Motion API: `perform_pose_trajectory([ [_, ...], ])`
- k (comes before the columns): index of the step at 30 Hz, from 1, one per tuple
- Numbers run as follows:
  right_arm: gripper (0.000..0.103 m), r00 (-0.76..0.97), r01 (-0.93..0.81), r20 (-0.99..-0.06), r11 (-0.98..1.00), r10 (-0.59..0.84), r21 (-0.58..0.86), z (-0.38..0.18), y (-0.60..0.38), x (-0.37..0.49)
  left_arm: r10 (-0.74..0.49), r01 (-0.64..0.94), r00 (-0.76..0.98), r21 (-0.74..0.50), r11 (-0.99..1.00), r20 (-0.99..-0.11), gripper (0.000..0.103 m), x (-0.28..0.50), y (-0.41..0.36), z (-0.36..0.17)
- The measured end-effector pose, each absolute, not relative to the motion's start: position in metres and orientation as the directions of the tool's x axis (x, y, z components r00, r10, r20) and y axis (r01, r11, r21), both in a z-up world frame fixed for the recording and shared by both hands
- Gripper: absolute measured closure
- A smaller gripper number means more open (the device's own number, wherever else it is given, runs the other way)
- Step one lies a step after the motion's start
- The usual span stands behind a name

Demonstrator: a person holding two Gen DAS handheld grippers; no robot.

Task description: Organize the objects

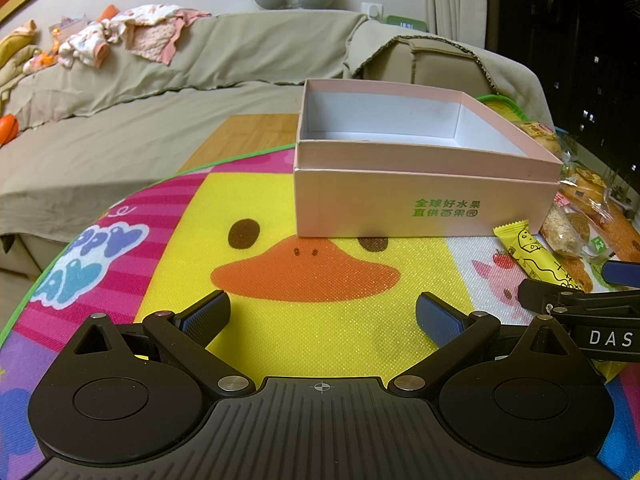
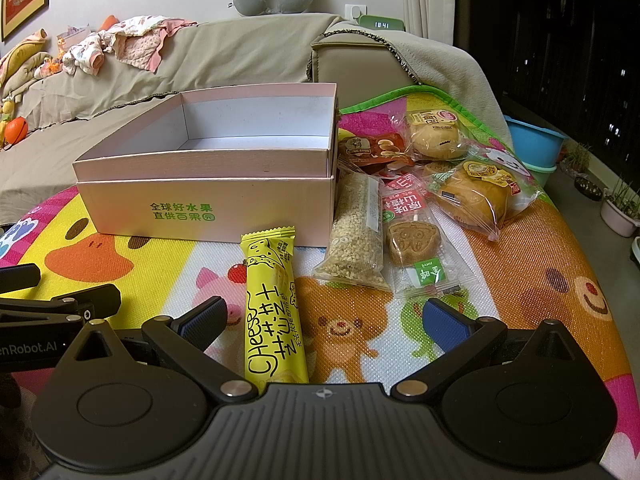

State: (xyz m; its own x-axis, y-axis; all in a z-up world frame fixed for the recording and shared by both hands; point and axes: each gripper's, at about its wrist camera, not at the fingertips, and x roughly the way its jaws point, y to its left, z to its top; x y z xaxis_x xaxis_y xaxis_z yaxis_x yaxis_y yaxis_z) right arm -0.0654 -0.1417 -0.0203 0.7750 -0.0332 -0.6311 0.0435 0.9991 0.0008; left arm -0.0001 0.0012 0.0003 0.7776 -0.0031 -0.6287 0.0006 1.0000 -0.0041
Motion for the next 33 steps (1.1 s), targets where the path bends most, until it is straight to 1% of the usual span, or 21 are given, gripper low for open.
perform_pose_trajectory([
  [33,0.000,0.774,0.043,-0.633,0.999,-0.028,0.008,-0.0214,-0.1434,-0.0630,-0.002,0.001,0.777,-0.002,1.000,-0.629,0.000,0.0009,0.0019,0.0013],
])
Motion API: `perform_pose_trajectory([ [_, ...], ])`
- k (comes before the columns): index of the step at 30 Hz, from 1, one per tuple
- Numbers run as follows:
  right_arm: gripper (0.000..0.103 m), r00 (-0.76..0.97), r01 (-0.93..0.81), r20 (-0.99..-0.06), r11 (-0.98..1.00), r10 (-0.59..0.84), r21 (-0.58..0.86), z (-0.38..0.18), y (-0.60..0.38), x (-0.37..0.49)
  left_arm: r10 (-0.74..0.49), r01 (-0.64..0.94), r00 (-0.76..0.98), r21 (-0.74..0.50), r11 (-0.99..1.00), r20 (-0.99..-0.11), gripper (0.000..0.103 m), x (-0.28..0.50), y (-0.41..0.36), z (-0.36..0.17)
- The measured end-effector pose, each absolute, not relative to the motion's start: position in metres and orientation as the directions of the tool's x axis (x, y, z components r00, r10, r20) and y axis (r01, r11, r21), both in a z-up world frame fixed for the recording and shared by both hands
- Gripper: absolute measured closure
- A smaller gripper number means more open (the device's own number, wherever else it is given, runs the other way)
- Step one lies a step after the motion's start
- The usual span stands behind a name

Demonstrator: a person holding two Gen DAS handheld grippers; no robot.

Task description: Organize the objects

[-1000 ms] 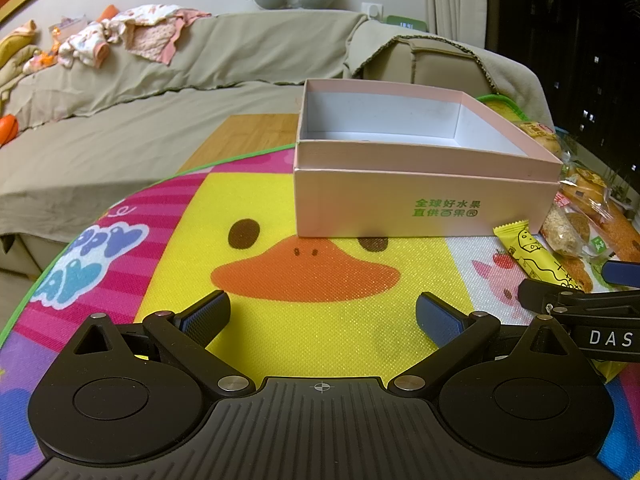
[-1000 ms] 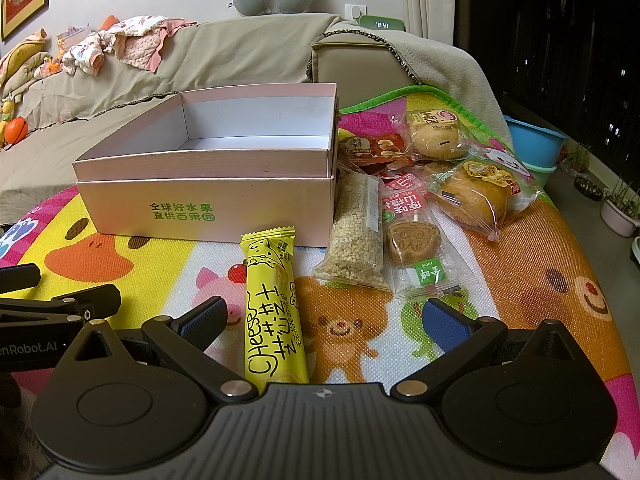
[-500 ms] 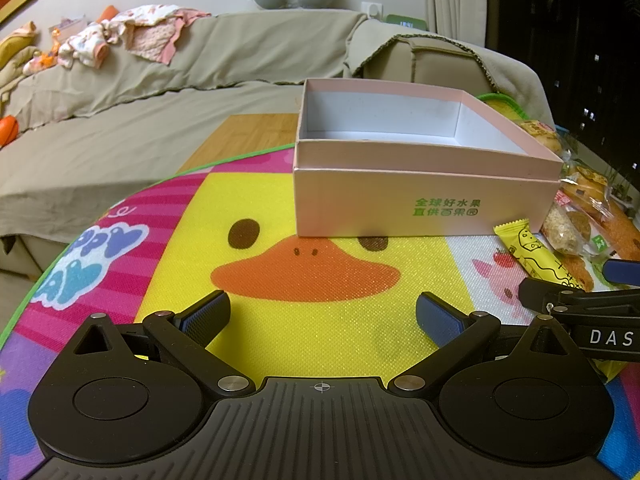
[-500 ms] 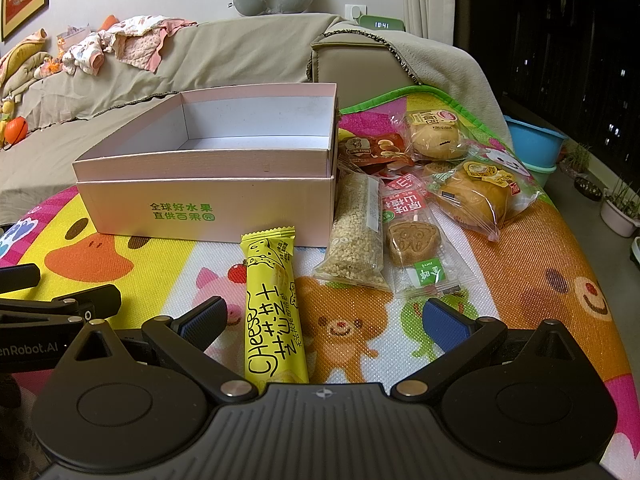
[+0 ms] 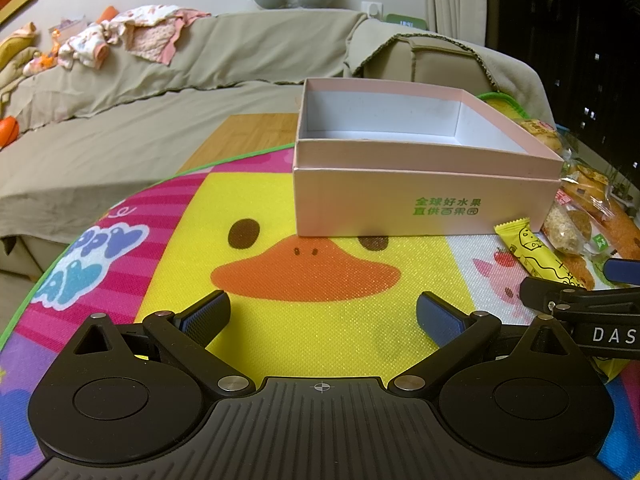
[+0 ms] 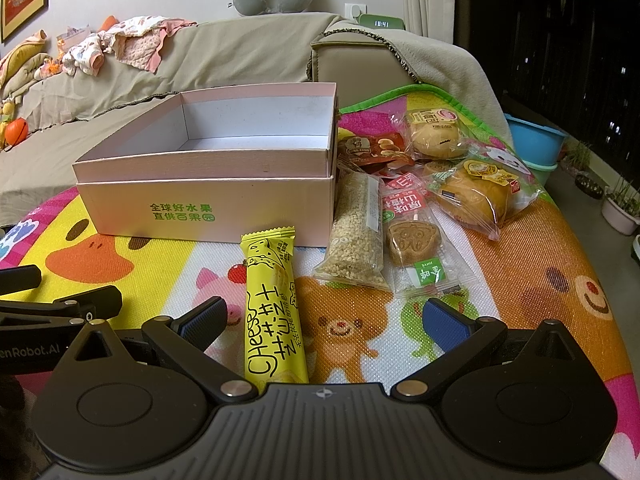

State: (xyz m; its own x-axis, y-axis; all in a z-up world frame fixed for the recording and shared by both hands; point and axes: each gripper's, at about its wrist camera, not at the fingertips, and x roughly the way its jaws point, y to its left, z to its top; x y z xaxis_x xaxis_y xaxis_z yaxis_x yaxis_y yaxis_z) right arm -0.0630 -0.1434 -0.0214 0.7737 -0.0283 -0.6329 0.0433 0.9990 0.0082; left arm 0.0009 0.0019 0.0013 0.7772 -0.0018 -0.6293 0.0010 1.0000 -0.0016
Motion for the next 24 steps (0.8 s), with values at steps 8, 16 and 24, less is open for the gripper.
perform_pose_trajectory([
  [8,0.000,0.772,0.039,-0.636,0.999,-0.025,0.008,-0.0211,-0.1428,-0.0653,-0.001,0.001,0.777,-0.001,1.000,-0.629,0.000,0.0010,0.0019,0.0014],
  [16,0.000,0.733,-0.027,-0.679,1.000,0.028,0.012,-0.0156,-0.1488,-0.0623,-0.001,0.001,0.777,-0.001,1.000,-0.630,0.000,-0.0007,0.0019,0.0010],
  [24,0.000,0.697,-0.035,-0.717,0.999,0.023,-0.001,-0.0121,-0.1457,-0.0558,-0.003,0.000,0.774,-0.004,1.000,-0.633,0.001,-0.0006,0.0028,0.0015],
])
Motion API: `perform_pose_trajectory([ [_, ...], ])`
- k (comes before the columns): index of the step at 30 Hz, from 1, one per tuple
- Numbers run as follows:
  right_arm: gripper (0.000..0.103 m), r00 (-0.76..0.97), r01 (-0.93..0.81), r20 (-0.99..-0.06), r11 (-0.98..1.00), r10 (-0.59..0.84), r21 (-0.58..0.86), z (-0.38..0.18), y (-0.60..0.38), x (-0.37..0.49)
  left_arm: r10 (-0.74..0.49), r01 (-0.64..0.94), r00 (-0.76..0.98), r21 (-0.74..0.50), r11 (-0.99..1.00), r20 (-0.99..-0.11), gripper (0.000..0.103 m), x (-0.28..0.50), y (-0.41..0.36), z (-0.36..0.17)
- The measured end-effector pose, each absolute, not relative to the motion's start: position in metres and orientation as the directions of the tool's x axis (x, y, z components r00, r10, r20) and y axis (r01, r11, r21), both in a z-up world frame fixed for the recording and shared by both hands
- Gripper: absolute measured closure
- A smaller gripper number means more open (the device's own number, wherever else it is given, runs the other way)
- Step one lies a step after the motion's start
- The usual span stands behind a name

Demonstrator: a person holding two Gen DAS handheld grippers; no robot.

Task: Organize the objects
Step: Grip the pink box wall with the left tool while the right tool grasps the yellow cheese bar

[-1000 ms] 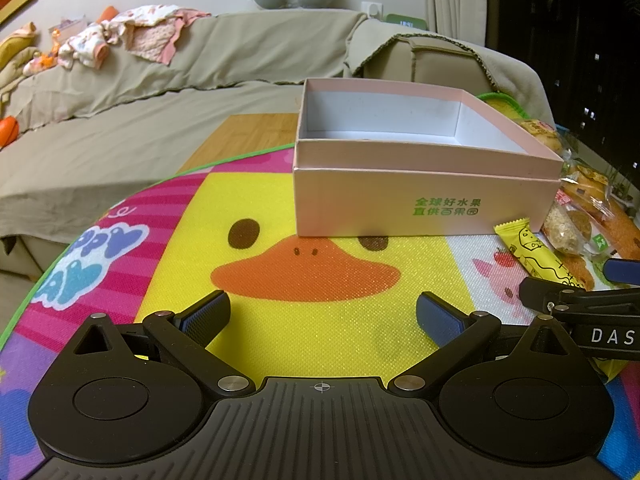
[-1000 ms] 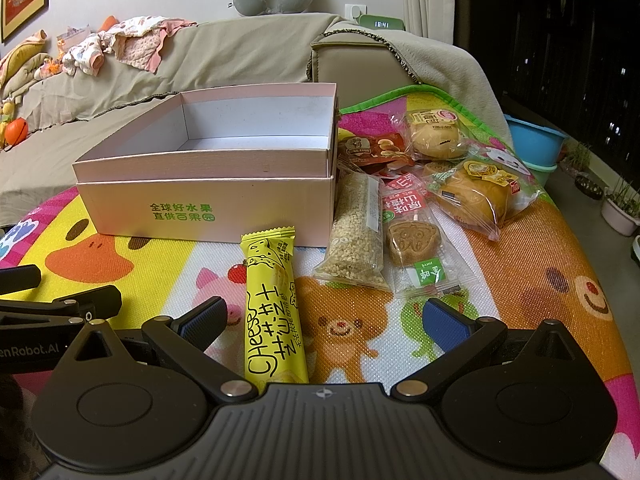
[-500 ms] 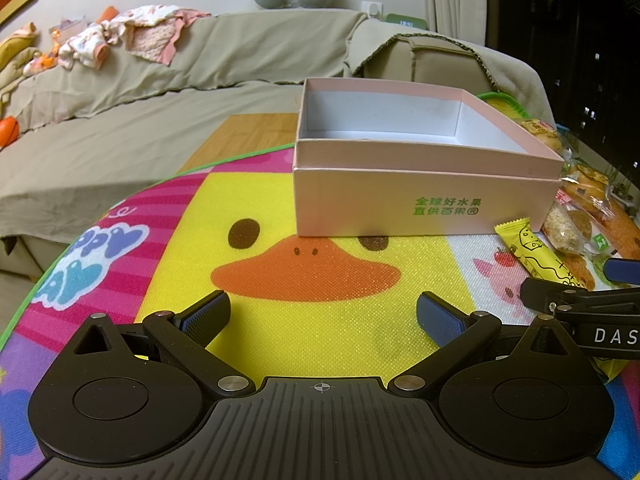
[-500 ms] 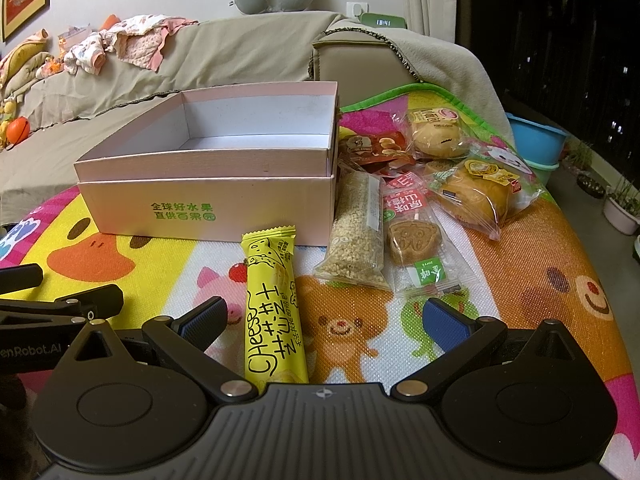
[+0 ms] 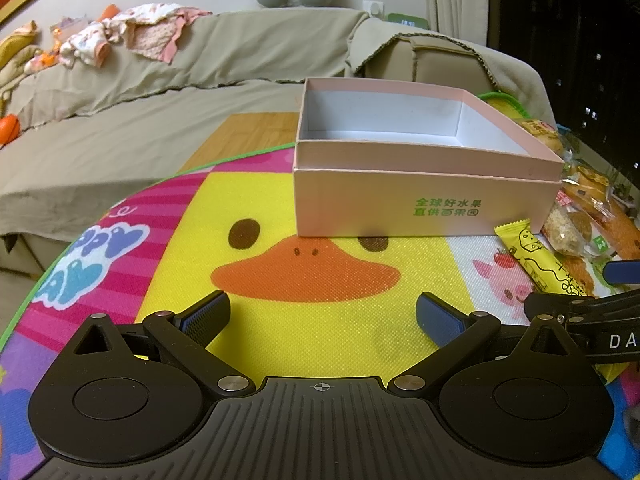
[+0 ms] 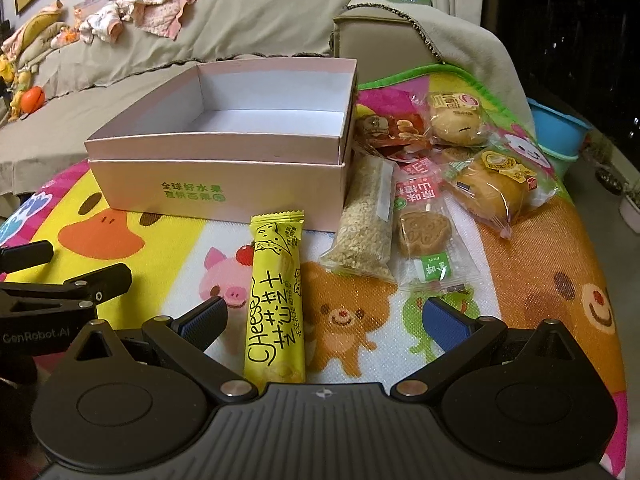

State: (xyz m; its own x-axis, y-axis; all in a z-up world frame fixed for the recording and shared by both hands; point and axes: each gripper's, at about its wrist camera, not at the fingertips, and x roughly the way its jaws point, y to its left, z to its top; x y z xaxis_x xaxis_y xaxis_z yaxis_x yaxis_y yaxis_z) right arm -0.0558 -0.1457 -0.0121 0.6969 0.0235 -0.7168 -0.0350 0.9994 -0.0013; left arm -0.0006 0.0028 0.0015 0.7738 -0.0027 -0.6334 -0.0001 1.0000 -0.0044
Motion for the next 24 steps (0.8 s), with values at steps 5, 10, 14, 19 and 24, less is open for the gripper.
perform_pose_trajectory([
  [5,0.000,0.672,-0.054,-0.739,0.999,0.041,0.006,-0.010,-0.148,-0.052,-0.049,0.036,0.772,-0.034,0.999,-0.634,0.001,-0.001,0.008,0.010],
  [10,0.000,0.631,-0.110,-0.762,0.989,0.146,0.099,0.000,-0.164,-0.050,-0.072,0.068,0.816,-0.028,0.997,-0.574,0.001,-0.006,0.020,0.047],
  [14,0.000,0.690,-0.079,-0.704,0.985,0.167,0.156,0.028,-0.180,-0.056,-0.089,0.077,0.863,-0.045,0.996,-0.497,0.001,0.012,0.031,0.082],
  [19,0.000,0.778,-0.083,-0.621,0.996,0.092,0.043,0.063,-0.183,-0.061,-0.040,0.038,0.853,-0.013,0.999,-0.520,0.001,0.071,0.031,0.082],
  [24,0.000,0.734,-0.144,-0.669,0.989,0.120,0.020,0.066,-0.186,-0.057,-0.050,0.024,0.807,-0.052,0.998,-0.588,0.004,0.126,0.033,0.049],
])
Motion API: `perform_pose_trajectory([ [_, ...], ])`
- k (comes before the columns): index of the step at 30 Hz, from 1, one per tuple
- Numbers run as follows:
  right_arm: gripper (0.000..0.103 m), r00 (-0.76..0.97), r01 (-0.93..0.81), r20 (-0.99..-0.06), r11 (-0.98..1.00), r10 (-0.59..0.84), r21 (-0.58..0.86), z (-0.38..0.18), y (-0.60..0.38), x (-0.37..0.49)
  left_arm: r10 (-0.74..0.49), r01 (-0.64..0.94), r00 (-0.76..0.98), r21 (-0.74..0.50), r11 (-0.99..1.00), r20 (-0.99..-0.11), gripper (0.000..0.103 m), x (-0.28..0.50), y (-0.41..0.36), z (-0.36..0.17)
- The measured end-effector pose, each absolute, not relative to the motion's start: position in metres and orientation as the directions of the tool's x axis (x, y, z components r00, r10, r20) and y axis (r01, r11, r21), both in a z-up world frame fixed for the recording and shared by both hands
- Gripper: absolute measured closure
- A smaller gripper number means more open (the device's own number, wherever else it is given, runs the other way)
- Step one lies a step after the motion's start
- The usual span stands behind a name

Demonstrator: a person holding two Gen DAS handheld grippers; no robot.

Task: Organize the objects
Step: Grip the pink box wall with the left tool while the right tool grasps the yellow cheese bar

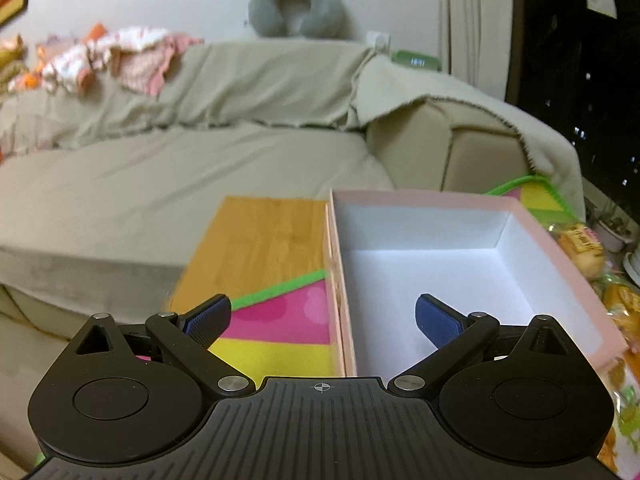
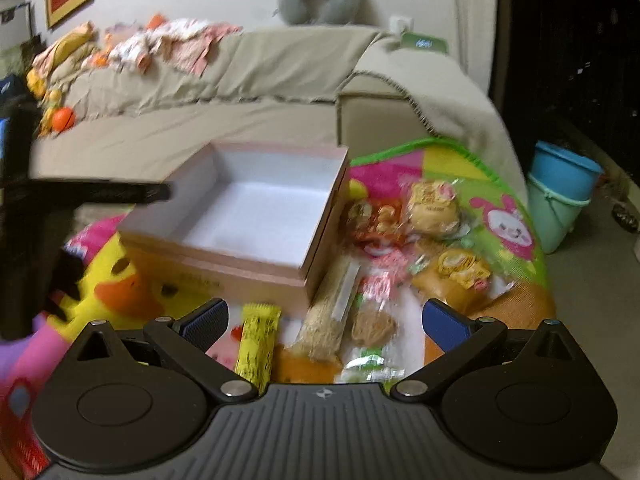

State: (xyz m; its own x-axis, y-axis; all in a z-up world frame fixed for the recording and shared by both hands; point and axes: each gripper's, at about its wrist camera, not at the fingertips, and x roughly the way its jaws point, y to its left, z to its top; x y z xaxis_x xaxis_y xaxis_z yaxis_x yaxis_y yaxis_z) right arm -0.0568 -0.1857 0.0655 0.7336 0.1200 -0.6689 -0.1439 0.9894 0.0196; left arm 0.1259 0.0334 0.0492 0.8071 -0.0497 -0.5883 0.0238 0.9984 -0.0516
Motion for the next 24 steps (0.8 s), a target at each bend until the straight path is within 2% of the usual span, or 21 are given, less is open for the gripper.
perform_pose_trajectory([
  [1,0.000,0.723,-0.158,-0.679,0.987,0.129,0.020,0.065,-0.184,-0.059,-0.065,0.027,0.802,-0.072,0.997,-0.594,0.009,0.128,0.034,0.045],
  [2,0.000,0.711,-0.172,-0.690,0.985,0.139,0.021,0.064,-0.182,-0.063,-0.080,0.032,0.797,-0.090,0.995,-0.599,0.033,0.130,0.035,0.041],
  [3,0.002,0.699,-0.187,-0.699,0.982,0.149,0.023,0.063,-0.178,-0.067,-0.083,0.032,0.790,-0.094,0.995,-0.608,0.076,0.132,0.036,0.038],
  [4,0.007,0.681,-0.214,-0.714,0.977,0.165,0.022,0.060,-0.172,-0.070,-0.068,0.024,0.779,-0.079,0.997,-0.624,0.084,0.134,0.037,0.034],
  [7,0.018,0.644,-0.267,-0.746,0.964,0.170,-0.011,0.049,-0.152,-0.074,-0.040,0.021,0.754,-0.036,0.999,-0.656,0.087,0.138,0.029,0.026],
  [11,0.031,0.609,-0.306,-0.779,0.950,0.147,-0.060,0.029,-0.129,-0.070,-0.033,0.023,0.776,-0.024,0.999,-0.630,0.093,0.132,0.027,0.024],
  [13,0.057,0.579,-0.312,-0.803,0.949,0.145,-0.054,0.022,-0.124,-0.065,-0.043,0.032,0.786,-0.030,0.999,-0.617,0.093,0.129,0.028,0.024],
  [15,0.063,0.557,-0.311,-0.820,0.948,0.131,-0.059,0.017,-0.120,-0.061,-0.057,0.038,0.790,-0.045,0.998,-0.610,0.094,0.129,0.031,0.024],
  [16,0.071,0.559,-0.311,-0.821,0.947,0.117,-0.076,0.016,-0.119,-0.060,-0.068,0.042,0.791,-0.058,0.997,-0.608,0.094,0.128,0.033,0.024],
  [18,0.081,0.562,-0.312,-0.822,0.944,0.092,-0.107,0.018,-0.117,-0.061,-0.084,0.049,0.791,-0.074,0.996,-0.605,0.093,0.129,0.036,0.026],
  [24,0.082,0.554,-0.313,-0.828,0.944,0.093,-0.103,0.037,-0.123,-0.073,-0.097,0.063,0.794,-0.077,0.995,-0.600,0.092,0.122,0.036,0.029],
])
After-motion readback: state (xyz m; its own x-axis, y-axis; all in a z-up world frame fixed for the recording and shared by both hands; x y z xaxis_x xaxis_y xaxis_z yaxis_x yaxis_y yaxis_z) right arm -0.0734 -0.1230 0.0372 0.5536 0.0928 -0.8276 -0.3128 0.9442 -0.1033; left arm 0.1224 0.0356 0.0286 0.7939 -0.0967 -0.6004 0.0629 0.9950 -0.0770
